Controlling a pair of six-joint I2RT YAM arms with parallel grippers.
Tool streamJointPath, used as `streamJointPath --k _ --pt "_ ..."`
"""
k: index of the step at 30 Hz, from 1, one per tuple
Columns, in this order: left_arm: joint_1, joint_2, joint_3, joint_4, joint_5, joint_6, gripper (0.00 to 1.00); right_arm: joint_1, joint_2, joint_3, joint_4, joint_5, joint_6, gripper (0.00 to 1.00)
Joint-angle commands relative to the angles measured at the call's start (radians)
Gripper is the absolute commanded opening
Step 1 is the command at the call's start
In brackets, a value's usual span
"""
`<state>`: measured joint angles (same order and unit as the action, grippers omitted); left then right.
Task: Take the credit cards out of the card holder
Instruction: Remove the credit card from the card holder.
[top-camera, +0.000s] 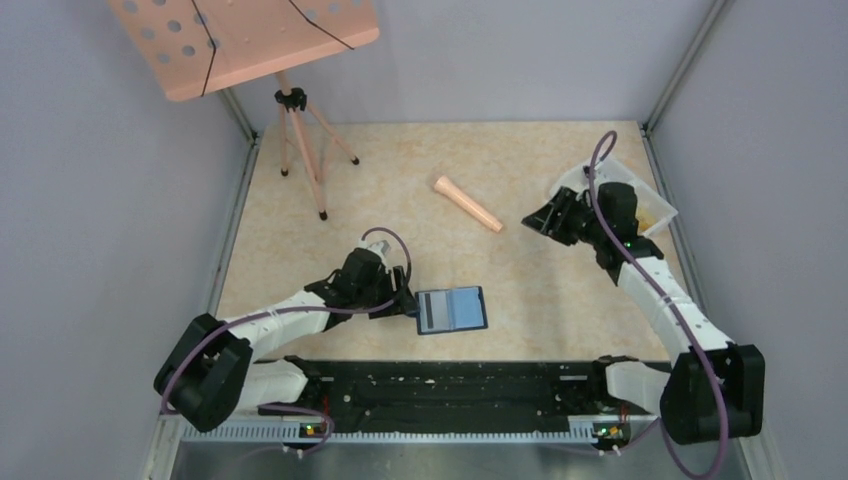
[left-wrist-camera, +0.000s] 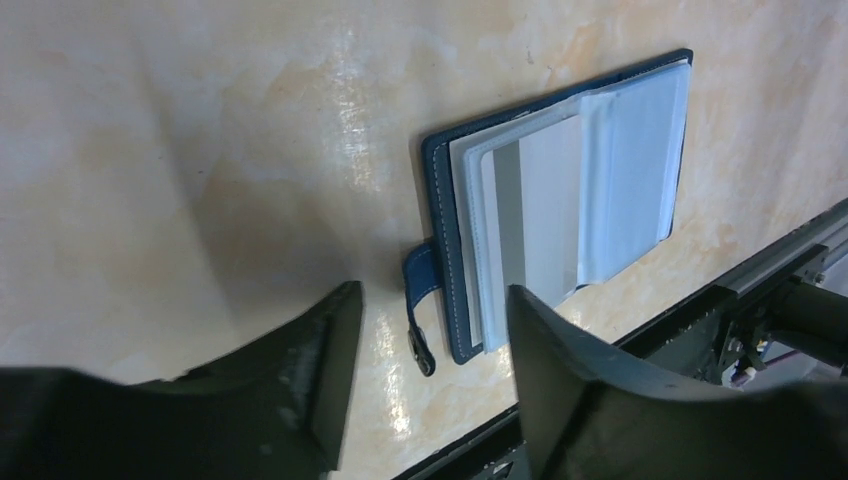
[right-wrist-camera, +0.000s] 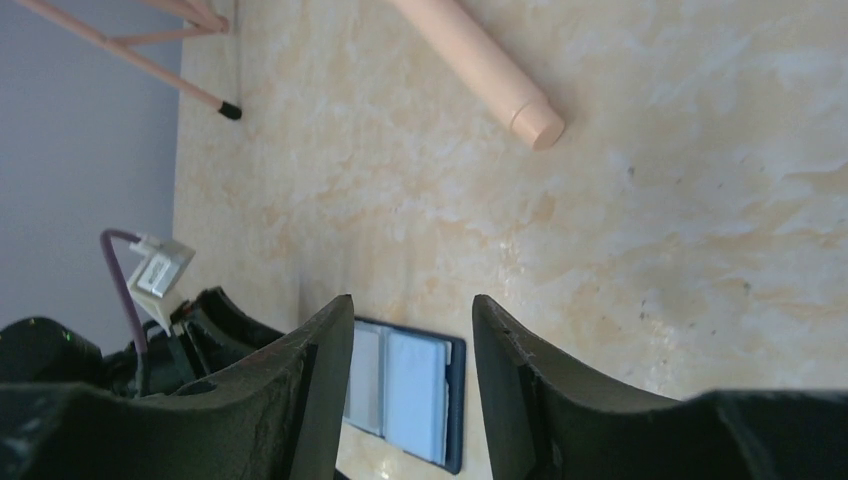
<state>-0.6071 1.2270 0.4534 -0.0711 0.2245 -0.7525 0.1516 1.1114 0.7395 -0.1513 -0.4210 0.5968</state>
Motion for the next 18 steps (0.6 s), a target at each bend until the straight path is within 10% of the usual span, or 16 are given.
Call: streamJointPath --k 1,7,18 --pt "0.002 0.020 -0.040 0.143 0.062 -0.031 0.36 0.135 -0.071 -0.044 -0.016 0.118 0.006 0.49" --pt "0.002 -0.059 -0.058 0.149 0.073 -0.050 0.00 0.411 -0.059 -0.087 0.001 0.264 0.064 0.53" --pt "0.001 -0.213 -0.086 0.152 0.082 -0.071 0.00 0.726 0.135 -0.084 0.182 0.360 0.151 0.56"
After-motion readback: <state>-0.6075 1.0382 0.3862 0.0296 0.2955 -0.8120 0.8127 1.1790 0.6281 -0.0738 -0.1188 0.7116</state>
